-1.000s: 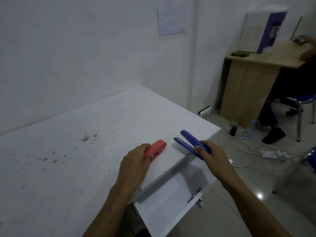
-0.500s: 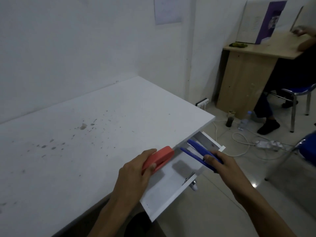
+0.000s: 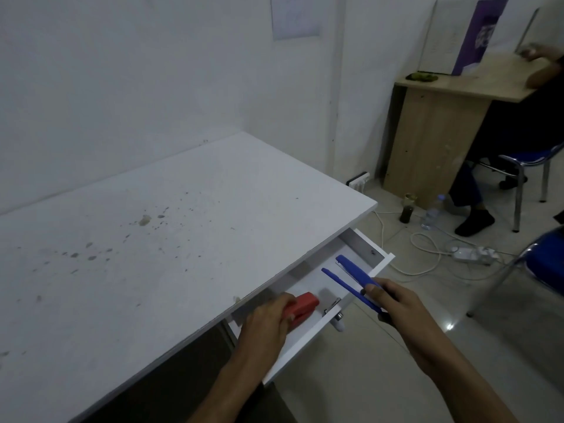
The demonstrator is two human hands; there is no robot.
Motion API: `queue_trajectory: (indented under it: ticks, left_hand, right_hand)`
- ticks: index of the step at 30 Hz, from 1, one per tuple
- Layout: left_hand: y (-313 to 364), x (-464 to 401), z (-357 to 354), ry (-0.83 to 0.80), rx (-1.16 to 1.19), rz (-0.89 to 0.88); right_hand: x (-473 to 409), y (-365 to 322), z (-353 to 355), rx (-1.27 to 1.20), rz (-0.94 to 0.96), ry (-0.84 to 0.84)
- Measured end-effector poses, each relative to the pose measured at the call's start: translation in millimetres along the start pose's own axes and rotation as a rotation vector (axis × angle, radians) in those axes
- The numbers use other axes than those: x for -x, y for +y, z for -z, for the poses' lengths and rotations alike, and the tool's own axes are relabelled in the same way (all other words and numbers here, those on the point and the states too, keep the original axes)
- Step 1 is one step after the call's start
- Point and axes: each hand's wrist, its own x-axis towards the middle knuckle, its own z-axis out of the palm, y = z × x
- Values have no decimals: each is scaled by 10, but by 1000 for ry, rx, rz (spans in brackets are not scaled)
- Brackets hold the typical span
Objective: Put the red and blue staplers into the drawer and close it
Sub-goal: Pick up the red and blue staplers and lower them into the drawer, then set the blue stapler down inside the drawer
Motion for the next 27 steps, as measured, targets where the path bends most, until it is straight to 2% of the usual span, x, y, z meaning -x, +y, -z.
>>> queue_trajectory:
  ticks: [5,13,15,18,20,27]
  left_hand:
    - [-40,-97,-100,-25,-25,41]
    - [46,-86,34,-24,-106,-18]
    - [142,-106,186,31,-146,-91]
    - [200,-195,405,241,-201,-264]
    - [130,-294,496,337,-254,-306]
    - [-310,-586,565,146,-412,-80]
  right_hand:
    - [4,4,30,17,-4,26]
    - [-123,71,-11,158,72,89]
    - [-197,94,-37,245,121,129]
    - [-335,87,-84,399,202,188]
    - [-424,79,-118,515,251,213]
    - [-708,62,-282,834,320,241]
